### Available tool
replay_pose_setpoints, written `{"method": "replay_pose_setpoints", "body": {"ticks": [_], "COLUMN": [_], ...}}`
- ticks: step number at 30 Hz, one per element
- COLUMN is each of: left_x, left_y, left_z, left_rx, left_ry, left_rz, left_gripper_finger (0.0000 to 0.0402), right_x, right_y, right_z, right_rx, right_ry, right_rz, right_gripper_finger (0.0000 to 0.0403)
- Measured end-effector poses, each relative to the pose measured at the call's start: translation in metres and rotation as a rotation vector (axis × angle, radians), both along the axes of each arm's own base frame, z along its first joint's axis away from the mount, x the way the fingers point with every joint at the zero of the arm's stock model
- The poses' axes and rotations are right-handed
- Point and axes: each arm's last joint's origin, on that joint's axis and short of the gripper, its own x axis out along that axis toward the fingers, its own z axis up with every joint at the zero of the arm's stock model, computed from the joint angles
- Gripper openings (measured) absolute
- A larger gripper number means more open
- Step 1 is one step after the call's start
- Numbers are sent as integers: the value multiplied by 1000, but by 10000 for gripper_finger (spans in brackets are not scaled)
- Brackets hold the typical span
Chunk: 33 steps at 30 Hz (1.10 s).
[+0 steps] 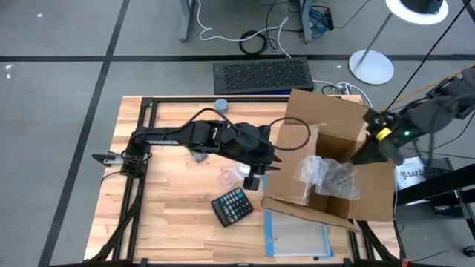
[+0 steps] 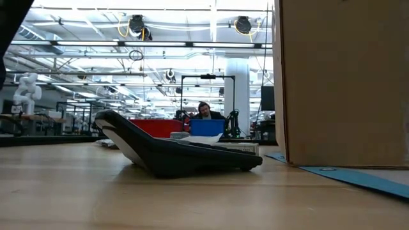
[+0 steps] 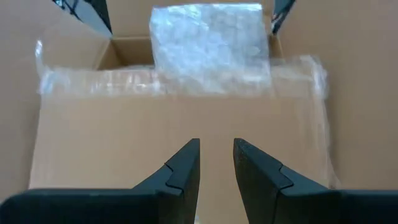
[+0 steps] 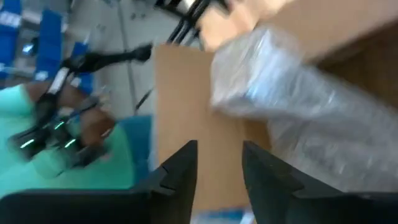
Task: Unpack boxes
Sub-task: Move the cardboard box to the top right of the table
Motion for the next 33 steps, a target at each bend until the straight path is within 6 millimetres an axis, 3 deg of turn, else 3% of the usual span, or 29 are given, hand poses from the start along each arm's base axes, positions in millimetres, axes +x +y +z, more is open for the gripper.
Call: {"method": "replay_pose_setpoints", "body": {"ticks": [10,15,18,20,28,33], "left_x": [29,34,33,30,24,12], "left_y": [11,27,44,52,57,61], "left_z": [-42,-67,-81,-86,-56,-20], "left_rx": [-40,-72,-99,-112,-126,-203], "left_ry": [135,293,405,461,291,127], "left_rz": [-26,29,78,94,98,201], "left_gripper_finger": [102,60,16,7,4,38], "right_x": [-23,-21,-13,-6,21,27], "right_y": [-3,-4,0,5,29,33], "right_z": [4,5,4,3,-5,-7], "right_rx": [287,216,126,71,-73,-133], "right_ry": [164,77,30,12,42,29], "right_rz": [135,97,81,66,118,126], "right_gripper_finger": [81,79,79,79,79,79]}}
